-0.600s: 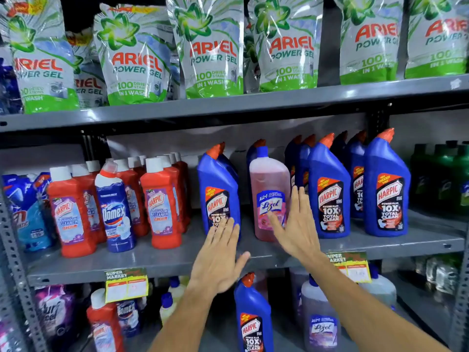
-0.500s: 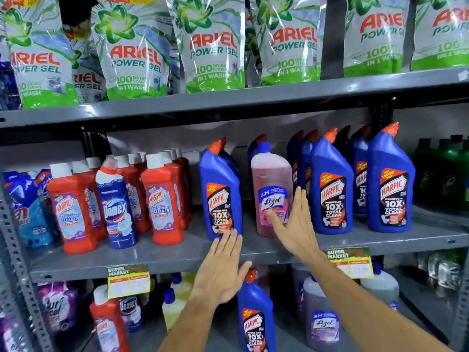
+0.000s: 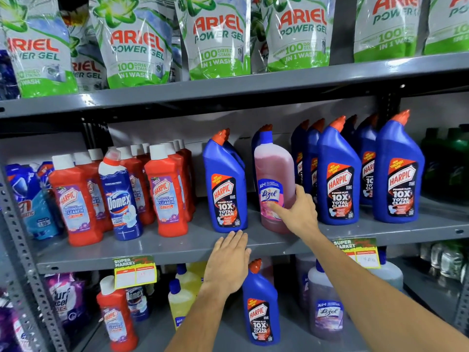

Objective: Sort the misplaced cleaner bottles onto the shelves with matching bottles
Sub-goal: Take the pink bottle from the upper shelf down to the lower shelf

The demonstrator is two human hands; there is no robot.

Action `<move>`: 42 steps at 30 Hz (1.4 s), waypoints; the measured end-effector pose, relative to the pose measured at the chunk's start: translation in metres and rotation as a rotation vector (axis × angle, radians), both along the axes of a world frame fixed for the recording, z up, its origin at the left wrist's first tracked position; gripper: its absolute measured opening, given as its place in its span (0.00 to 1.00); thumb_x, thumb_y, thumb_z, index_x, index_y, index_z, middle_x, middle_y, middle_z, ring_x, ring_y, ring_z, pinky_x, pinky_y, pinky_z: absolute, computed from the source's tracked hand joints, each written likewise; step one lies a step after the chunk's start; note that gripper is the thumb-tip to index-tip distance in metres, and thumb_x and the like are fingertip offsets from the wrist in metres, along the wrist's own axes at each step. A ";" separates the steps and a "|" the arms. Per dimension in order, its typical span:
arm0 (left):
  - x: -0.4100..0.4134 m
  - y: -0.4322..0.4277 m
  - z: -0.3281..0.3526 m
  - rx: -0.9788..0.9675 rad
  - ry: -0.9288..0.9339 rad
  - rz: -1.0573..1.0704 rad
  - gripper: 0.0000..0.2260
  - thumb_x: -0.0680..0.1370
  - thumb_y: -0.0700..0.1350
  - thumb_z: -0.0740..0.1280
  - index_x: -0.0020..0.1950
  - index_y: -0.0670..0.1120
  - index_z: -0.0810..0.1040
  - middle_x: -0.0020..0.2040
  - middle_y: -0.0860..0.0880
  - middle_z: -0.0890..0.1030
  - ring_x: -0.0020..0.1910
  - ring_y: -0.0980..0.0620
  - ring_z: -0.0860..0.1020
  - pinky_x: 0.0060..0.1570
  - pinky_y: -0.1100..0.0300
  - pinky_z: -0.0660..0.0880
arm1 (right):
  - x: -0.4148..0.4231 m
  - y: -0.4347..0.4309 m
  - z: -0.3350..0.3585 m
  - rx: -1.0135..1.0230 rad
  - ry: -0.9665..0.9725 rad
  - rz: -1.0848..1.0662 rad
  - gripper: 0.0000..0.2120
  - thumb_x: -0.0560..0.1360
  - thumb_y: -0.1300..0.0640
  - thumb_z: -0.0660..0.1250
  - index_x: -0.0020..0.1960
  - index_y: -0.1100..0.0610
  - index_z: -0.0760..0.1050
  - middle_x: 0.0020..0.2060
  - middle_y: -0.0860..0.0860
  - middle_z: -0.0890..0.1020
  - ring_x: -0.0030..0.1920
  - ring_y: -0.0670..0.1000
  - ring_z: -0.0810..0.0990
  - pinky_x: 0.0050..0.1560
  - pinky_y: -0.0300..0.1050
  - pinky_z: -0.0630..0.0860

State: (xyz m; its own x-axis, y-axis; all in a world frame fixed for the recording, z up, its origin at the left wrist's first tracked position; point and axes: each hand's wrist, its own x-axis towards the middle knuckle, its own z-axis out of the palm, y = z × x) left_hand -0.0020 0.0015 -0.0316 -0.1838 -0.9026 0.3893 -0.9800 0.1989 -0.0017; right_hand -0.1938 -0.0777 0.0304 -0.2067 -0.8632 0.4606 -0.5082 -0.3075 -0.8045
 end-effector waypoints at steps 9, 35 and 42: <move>0.001 -0.003 -0.004 -0.054 0.041 -0.014 0.23 0.84 0.52 0.48 0.78 0.47 0.58 0.78 0.50 0.63 0.78 0.52 0.57 0.76 0.53 0.50 | -0.006 0.042 -0.003 -0.136 -0.196 -0.028 0.36 0.59 0.40 0.81 0.57 0.47 0.65 0.49 0.44 0.80 0.50 0.49 0.83 0.49 0.49 0.82; 0.041 0.024 -0.242 0.337 0.092 0.015 0.32 0.82 0.59 0.49 0.80 0.42 0.44 0.81 0.43 0.44 0.80 0.46 0.43 0.77 0.49 0.43 | -0.009 0.131 -0.269 0.192 -0.276 -0.153 0.31 0.59 0.43 0.79 0.53 0.30 0.66 0.45 0.34 0.82 0.46 0.32 0.81 0.35 0.23 0.74; 0.050 -0.015 -0.298 0.620 0.103 0.068 0.31 0.83 0.59 0.48 0.80 0.43 0.43 0.81 0.43 0.41 0.79 0.44 0.41 0.77 0.47 0.40 | 0.008 0.079 -0.311 0.283 -0.176 -0.182 0.32 0.64 0.50 0.79 0.62 0.49 0.67 0.53 0.49 0.82 0.49 0.53 0.82 0.48 0.44 0.80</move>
State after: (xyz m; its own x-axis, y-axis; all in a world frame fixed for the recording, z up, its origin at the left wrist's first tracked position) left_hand 0.0485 -0.0139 -0.3292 -0.1072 -0.9745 -0.1969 -0.9796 0.0696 0.1886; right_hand -0.1853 0.0012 -0.2804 -0.4232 -0.8931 0.1529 -0.3800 0.0218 -0.9247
